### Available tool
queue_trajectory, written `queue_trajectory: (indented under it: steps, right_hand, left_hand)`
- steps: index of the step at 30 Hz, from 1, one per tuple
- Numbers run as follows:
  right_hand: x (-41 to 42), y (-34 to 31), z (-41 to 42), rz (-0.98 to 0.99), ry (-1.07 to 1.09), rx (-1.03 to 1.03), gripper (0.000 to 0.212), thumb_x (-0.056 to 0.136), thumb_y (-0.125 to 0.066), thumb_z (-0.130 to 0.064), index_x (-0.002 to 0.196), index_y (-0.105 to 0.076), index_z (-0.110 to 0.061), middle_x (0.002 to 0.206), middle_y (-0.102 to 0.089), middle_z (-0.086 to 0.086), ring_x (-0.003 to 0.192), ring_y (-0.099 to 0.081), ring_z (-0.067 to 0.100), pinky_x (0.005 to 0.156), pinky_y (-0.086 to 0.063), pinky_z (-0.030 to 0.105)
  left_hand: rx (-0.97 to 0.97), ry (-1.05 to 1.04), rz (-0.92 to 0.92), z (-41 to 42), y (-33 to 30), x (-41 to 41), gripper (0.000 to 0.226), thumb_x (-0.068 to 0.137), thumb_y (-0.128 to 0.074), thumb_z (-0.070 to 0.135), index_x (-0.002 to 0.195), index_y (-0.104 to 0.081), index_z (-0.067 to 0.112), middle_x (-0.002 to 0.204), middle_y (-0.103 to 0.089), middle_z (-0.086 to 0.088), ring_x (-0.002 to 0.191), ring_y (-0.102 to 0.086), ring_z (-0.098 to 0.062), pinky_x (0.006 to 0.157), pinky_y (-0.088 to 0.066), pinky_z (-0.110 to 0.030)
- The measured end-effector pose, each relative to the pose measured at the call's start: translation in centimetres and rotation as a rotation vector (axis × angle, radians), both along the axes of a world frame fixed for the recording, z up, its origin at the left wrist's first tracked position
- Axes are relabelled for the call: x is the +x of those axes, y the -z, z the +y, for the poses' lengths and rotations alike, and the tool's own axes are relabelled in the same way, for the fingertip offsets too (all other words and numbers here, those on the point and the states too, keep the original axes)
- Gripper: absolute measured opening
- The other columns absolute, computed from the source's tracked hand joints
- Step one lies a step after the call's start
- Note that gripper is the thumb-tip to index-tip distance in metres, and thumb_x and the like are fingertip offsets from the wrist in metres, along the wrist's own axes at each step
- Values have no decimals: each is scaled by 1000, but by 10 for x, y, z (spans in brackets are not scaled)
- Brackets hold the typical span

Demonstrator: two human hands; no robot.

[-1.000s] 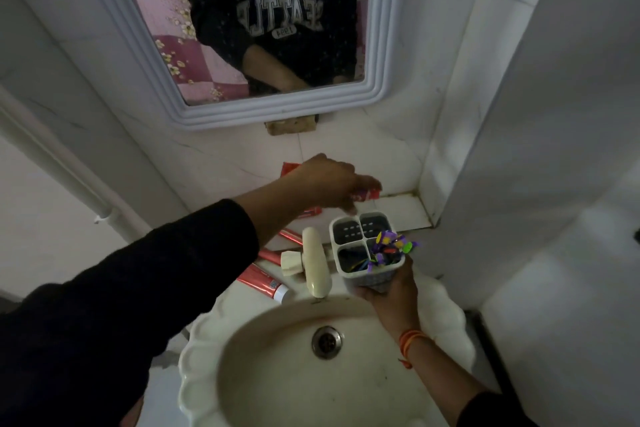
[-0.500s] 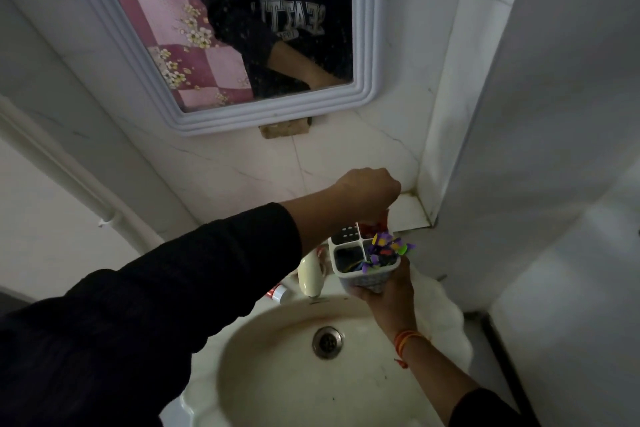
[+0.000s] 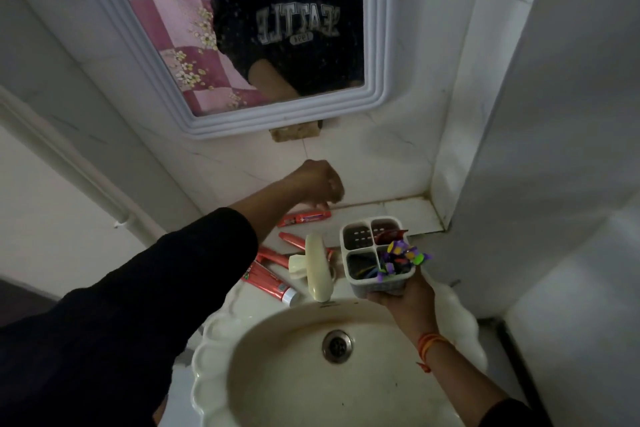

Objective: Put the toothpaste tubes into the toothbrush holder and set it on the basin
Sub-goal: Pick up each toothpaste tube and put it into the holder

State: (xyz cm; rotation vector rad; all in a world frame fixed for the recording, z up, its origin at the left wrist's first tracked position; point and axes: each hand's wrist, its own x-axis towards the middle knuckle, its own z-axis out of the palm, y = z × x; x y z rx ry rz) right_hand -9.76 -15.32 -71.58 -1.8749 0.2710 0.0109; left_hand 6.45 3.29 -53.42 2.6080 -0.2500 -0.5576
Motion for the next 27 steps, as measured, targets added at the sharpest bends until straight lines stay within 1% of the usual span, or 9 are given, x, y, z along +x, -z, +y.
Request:
queue_trajectory:
  steps: [4,6,8,10,12,15,18,23,27]
  right_hand:
    - [6,2,0,43,-4,62,54,61,-90,-16,107,-63,-18,94,-70,-3,88,-67,14,74,-54,26]
    - [9,1,1,29,25,280,35,75,-75,3,103,-64,-15,87,-74,1,86,-68,22,61,-59,29]
    - [10,-3,2,43,43,452,20,82,-67,-7,101,-65,-12,86,-76,7,86,-69,30,56,-59,43]
    - [14,1,0,43,48,565,37,68,-77,-26,101,-67,-13,95,-74,12,95,-67,37,63,-58,50]
    - [15,0,-2,70,56,694,19,85,-60,-13,103,-66,-11,94,-75,11,101,-65,39,58,-59,45]
    - [18,5,-6,56,54,622,25,83,-65,-18,108,-66,-15,98,-75,3,103,-66,35,63,-61,46]
    - [17,6,-9,-1,-37,327,73,48,-83,-28,118,-59,-28,110,-71,-11,109,-66,22,81,-59,54]
    - [10,-2,-3,2,-56,46,58,65,-87,-18,111,-55,-30,103,-69,-4,98,-66,16,90,-56,41]
    - [5,-9,-3,29,-56,53,58,63,-87,-22,113,-59,-22,106,-69,0,99,-67,18,89,-57,45]
  left_hand:
    - [305,77,-78,23,52,12,30,91,-69,21,119,-74,10,123,-73,-8,113,-68,-25,99,-51,-29]
    - [425,87,-74,29,84,14,34,91,-65,22,123,-68,10,125,-68,-12,112,-65,-29,95,-54,-36]
    - [468,88,-110,37,113,17,37,88,-61,15,125,-64,13,127,-63,-13,116,-63,-31,95,-53,-39]
    - [474,79,-154,41,126,17,37,91,-57,16,127,-64,16,132,-61,-10,122,-61,-31,98,-52,-40]
    - [528,88,-201,38,130,18,30,98,-52,22,125,-64,14,131,-62,-9,120,-62,-31,93,-50,-40]
    - [628,154,-263,35,133,15,31,101,-51,27,121,-66,9,123,-58,-11,113,-63,-32,85,-51,-41]
    - [636,215,-275,38,130,13,28,95,-53,22,121,-62,16,122,-57,-10,110,-65,-32,82,-50,-41]
    - [537,334,-345,34,93,13,36,98,-49,36,133,-49,27,115,-66,-7,107,-66,-29,89,-44,-41]
    - [421,380,-339,21,41,3,44,95,-59,50,137,-55,37,116,-61,0,107,-62,-21,83,-52,-38]
